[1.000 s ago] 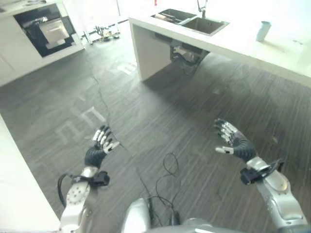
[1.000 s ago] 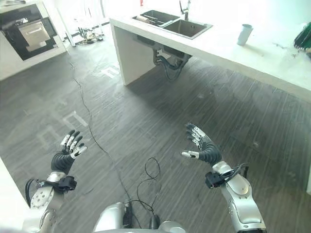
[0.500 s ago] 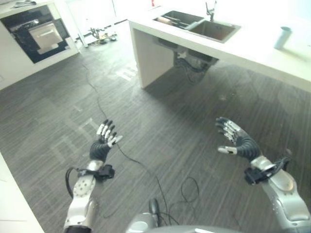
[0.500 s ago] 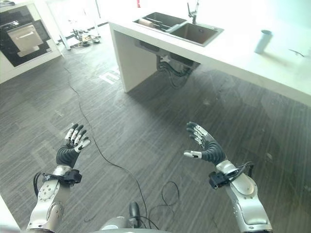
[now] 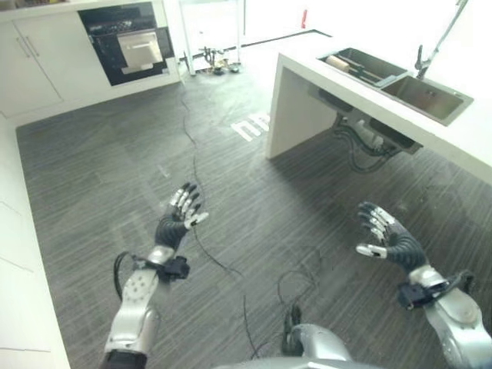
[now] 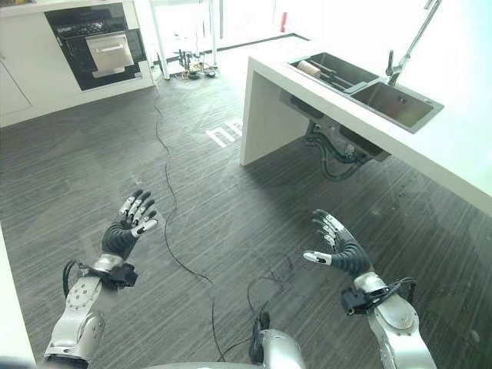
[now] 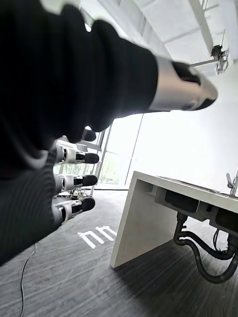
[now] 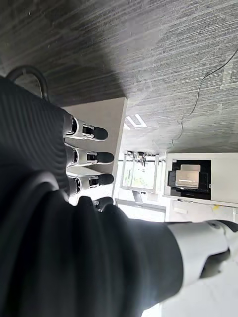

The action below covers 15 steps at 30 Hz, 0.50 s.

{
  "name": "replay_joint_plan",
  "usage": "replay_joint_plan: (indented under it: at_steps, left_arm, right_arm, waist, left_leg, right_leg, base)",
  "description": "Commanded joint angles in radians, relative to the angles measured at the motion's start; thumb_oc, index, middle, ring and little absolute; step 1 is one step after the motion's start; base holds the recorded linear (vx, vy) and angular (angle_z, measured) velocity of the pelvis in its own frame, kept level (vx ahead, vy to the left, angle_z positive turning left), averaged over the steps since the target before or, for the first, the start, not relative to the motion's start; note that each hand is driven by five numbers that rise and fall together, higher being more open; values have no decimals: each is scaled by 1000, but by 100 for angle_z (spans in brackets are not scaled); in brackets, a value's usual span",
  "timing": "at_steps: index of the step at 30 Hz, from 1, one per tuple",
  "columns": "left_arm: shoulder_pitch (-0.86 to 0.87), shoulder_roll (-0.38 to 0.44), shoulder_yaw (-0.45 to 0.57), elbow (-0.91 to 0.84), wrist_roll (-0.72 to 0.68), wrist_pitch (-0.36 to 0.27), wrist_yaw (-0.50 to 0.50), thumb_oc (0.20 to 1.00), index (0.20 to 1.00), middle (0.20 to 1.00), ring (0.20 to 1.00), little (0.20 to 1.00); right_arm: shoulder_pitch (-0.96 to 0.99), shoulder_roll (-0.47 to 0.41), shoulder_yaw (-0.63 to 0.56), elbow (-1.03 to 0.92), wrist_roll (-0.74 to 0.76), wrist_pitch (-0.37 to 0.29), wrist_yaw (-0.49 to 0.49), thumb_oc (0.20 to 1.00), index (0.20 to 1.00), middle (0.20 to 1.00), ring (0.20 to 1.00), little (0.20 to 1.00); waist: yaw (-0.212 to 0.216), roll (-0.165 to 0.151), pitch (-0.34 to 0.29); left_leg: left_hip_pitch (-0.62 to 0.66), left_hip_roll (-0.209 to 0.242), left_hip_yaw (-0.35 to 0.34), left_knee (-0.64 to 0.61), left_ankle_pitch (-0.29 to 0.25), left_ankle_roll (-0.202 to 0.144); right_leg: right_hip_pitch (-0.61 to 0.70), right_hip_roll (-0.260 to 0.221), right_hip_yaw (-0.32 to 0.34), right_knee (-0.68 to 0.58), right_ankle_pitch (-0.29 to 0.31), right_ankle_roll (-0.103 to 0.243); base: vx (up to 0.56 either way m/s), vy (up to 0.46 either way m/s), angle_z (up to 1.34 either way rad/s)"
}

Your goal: Place the dishes in the dishwasher.

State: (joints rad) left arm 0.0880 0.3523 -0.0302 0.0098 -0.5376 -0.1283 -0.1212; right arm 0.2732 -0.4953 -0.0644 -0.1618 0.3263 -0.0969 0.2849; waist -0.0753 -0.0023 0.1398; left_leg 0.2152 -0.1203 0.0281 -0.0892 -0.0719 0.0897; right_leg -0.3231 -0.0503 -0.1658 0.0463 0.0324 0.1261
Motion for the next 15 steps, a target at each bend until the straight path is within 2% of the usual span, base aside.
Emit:
replay_joint_plan:
  at_steps: [1,4,7,9,12,14,15]
  left_arm:
    - [28,53,19,-129,2,-53,-27,1000,1000,1000,1000,1000]
    - [43,61,27,-141,-10,-52,-32,1000,1000,1000,1000,1000]
    - [42,60,28,-142,-18,-41,-16,1000,1000,1000,1000,1000]
    - [46,58,30,-145,-29,-34,-10,1000,1000,1000,1000,1000]
    - [57,55,31,-151,-29,-48,-9,1000,1000,1000,1000,1000]
    - [61,50,32,-156,-25,-57,-4,1000,1000,1000,1000,1000]
    - [64,48,35,-154,-20,-61,-3,1000,1000,1000,1000,1000]
  right_arm:
    - [-58,36,-9,-37,29,-53,-41,1000,1000,1000,1000,1000]
    - [-60,32,-8,-29,40,-63,-33,1000,1000,1000,1000,1000]
    - [-85,24,9,-23,35,-54,-37,1000,1000,1000,1000,1000]
    - [-106,21,17,-25,25,-37,-42,1000,1000,1000,1000,1000]
    - [-117,15,19,-26,29,-40,-34,1000,1000,1000,1000,1000]
    - [-112,8,4,-34,32,-42,-21,1000,1000,1000,1000,1000]
    - [-109,4,-5,-40,33,-44,-15,1000,1000,1000,1000,1000]
  waist:
    - [-26,-45,12]
    - [-24,-47,5]
    - [-30,-44,-30]
    - [-35,-36,-50]
    - [-44,-20,-70]
    - [-50,-13,-79]
    - [-50,-15,-81]
  left_leg:
    - [5,93,29,2,-42,-73]
    - [35,90,35,2,-67,-71]
    - [75,98,51,2,-91,-87]
    - [99,119,68,6,-91,-101]
    - [90,169,100,60,-12,-138]
    - [58,203,91,139,66,-170]
    - [26,218,79,219,101,-185]
  right_leg:
    - [136,-78,24,-109,163,55]
    - [151,-83,-11,-128,170,58]
    - [194,-76,-7,-134,179,50]
    - [220,-61,-3,-133,167,36]
    - [253,-20,1,-134,124,-1]
    - [273,16,25,-134,92,-29]
    - [284,29,35,-134,77,-45]
  base:
    - [426,-184,66]
    - [353,-187,47]
    - [444,-249,18]
    - [399,-250,-21]
    - [353,-257,-29]
    - [411,-333,-34]
    - [354,-338,-80]
